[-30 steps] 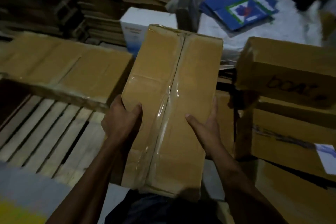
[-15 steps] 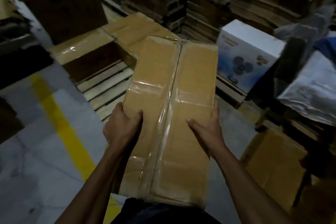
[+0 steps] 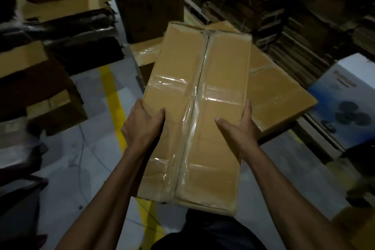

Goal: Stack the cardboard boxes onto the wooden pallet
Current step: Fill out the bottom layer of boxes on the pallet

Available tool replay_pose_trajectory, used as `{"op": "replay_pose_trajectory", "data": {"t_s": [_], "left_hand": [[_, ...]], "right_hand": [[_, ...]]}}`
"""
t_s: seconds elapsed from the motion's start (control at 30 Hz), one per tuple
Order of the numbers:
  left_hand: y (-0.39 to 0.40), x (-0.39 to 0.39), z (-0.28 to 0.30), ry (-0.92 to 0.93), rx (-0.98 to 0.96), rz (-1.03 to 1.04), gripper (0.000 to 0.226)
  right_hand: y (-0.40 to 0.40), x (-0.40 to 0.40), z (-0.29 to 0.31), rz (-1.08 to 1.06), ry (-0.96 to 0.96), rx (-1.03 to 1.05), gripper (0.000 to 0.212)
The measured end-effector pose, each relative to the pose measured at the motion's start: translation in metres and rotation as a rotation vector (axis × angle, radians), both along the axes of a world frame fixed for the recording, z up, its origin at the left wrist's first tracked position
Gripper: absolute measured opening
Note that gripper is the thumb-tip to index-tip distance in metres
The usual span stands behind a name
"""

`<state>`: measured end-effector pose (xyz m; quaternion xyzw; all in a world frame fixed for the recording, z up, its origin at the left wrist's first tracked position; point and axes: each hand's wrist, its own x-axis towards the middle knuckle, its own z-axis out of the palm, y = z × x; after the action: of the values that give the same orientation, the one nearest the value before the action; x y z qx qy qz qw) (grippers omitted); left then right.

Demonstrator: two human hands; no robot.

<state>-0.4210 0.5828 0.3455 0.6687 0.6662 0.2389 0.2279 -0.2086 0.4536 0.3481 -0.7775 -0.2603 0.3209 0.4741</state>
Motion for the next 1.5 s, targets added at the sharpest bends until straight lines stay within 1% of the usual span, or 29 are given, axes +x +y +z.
{"op": "replay_pose_trajectory", "data": {"t_s": [0.07, 0.17, 0.23, 0.33, 0.47, 0.67, 0.77, 0.9, 1.03, 1.17, 1.2, 1.27, 1.37, 1.5], "left_hand": [[0.025, -0.012, 0.000, -0.006, 0.018, 0.041, 0.050], [0.060, -0.026, -0.004, 0.002, 0.029, 0.056, 0.068], [0.087, -0.035, -0.010, 0.024, 0.038, 0.042, 0.074], [0.132, -0.044, -0.020, 0.049, 0.045, 0.021, 0.071], [0.216, -0.047, -0.037, 0.083, -0.009, 0.013, 0.074], [0.335, -0.050, -0.035, 0.146, -0.032, -0.045, 0.074], [0.388, -0.053, -0.032, 0.129, -0.027, -0.061, 0.073], [0.445, -0.048, -0.029, 0.068, -0.045, -0.104, 0.066], [0.500, -0.032, -0.030, 0.094, -0.047, -0.136, 0.066], [0.568, -0.017, -0.048, 0.005, -0.079, -0.229, 0.065], [0.589, -0.011, -0.053, 0.009, -0.084, -0.269, 0.065], [0.625, 0.001, -0.059, 0.069, -0.071, -0.352, 0.068], [0.675, 0.019, -0.059, 0.121, -0.081, -0.462, 0.074], [0.727, 0.039, -0.058, 0.126, -0.117, -0.597, 0.074]], "right_hand": [[0.033, -0.007, 0.002, 0.044, -0.006, -0.012, 0.113], [0.077, -0.017, -0.004, 0.078, 0.003, -0.001, 0.116], [0.107, -0.023, -0.012, 0.091, 0.018, -0.010, 0.116], [0.155, -0.030, -0.028, 0.086, 0.052, -0.013, 0.116], [0.235, -0.038, -0.050, 0.056, 0.099, -0.003, 0.112], [0.341, -0.051, -0.053, 0.002, 0.157, -0.034, 0.109], [0.392, -0.053, -0.047, 0.000, 0.175, -0.034, 0.108], [0.440, -0.050, -0.041, -0.031, 0.164, -0.034, 0.106], [0.482, -0.048, -0.040, -0.094, 0.155, -0.041, 0.108], [0.527, -0.046, -0.048, -0.193, 0.157, -0.074, 0.116], [0.540, -0.045, -0.052, -0.228, 0.159, -0.076, 0.116], [0.565, -0.045, -0.057, -0.301, 0.157, -0.063, 0.114], [0.598, -0.048, -0.058, -0.397, 0.154, -0.035, 0.104], [0.634, -0.055, -0.051, -0.540, 0.136, -0.075, 0.106]]}}
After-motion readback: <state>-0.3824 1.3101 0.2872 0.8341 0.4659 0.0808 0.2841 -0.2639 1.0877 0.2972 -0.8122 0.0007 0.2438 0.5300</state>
